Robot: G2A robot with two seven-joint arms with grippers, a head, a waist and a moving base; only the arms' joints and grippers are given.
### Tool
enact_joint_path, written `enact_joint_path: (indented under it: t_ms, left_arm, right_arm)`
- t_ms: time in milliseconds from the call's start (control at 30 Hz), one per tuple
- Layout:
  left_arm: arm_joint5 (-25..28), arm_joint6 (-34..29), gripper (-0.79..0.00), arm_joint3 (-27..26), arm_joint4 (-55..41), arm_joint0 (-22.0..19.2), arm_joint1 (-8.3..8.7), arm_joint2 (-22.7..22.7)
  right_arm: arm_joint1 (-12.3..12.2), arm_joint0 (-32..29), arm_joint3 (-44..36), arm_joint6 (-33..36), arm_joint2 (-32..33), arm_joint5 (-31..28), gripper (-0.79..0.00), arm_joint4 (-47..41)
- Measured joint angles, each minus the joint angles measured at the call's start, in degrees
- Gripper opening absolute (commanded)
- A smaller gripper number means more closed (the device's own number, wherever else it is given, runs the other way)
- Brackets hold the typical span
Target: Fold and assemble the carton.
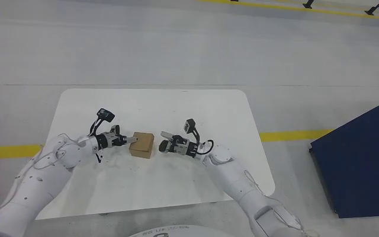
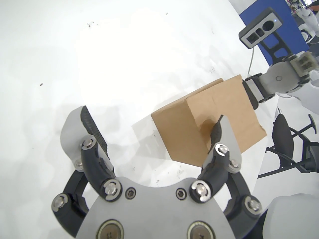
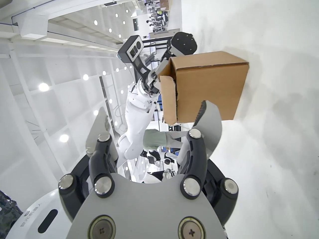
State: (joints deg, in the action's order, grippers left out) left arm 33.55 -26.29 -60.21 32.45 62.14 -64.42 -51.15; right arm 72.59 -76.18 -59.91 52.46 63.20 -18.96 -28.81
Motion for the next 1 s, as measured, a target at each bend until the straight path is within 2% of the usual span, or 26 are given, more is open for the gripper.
enact_joint_path:
  t_ms: [233, 1000]
  left_arm:
    - [-0.11, 0.01, 0.000, -0.55, 0.48, 0.44, 0.02, -0.37]
    - [1.08, 0.00, 0.000, -1.19, 0.05, 1.24, 0.13, -1.86]
  right_arm:
    - [0.59, 1.59, 1.03, -3.84, -2.68, 3.80, -0.413, 3.57]
    - [0.70, 2.08, 0.91, -6.75, -3.71, 7.31, -0.409, 5.36]
